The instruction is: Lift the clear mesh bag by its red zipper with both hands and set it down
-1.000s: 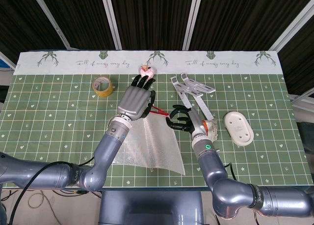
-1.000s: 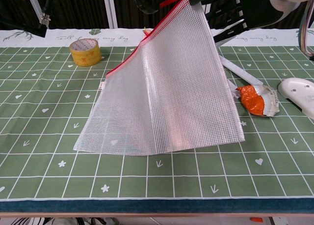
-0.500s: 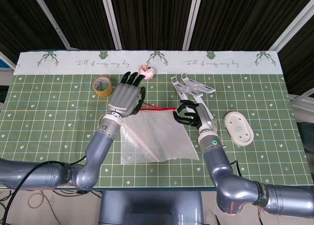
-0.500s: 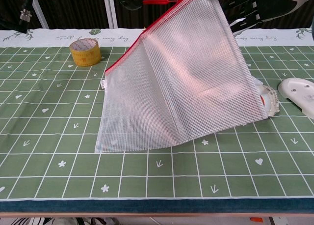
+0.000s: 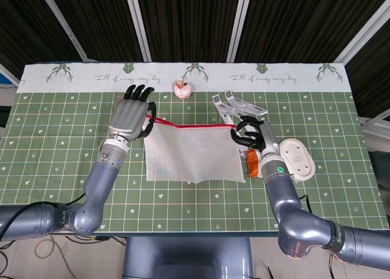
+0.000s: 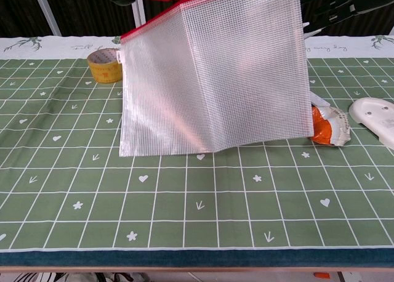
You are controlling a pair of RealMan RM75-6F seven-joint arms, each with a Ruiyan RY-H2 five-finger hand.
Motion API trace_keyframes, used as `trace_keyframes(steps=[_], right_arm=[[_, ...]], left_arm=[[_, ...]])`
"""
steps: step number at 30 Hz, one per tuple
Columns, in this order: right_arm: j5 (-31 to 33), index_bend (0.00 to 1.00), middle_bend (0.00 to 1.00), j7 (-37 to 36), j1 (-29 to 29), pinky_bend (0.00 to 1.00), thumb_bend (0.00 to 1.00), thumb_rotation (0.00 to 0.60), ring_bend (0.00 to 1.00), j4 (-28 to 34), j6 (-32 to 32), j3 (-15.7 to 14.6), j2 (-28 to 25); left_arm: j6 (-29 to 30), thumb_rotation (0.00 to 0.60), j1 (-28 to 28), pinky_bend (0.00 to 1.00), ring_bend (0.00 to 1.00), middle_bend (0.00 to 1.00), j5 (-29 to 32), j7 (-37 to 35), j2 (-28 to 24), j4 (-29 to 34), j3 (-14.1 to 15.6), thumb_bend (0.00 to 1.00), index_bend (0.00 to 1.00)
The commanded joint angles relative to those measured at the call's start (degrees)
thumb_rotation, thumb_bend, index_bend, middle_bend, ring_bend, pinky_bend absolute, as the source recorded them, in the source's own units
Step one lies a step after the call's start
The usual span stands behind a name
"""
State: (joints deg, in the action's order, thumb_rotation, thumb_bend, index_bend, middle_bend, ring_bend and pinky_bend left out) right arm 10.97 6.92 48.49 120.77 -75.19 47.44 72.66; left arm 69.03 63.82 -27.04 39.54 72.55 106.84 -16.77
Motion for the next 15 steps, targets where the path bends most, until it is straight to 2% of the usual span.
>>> trace_keyframes(steps=[1,15], right_arm=[[-0.2,0.66,0.21,0.0,-0.5,0.21,0.53,0.6,0.01,-0.3,0.3,-0.4,-0.6],[-1.3,0.66,0.21,-0.4,-2.6,0.21,0.53,0.6,0.01,-1.5,1.4,-1.8,-2.7]], left_arm=[[0.1,0.6,-1.7,0.0,0.0,0.11,-1.0,-1.3,-1.9,1.2,0.6,0.39,0.58],[-0.3,0.6,-8.0,0.0,0.0,0.11,-4.6,-5.6,-8.3,3.9,3.4,0.39,0.58]])
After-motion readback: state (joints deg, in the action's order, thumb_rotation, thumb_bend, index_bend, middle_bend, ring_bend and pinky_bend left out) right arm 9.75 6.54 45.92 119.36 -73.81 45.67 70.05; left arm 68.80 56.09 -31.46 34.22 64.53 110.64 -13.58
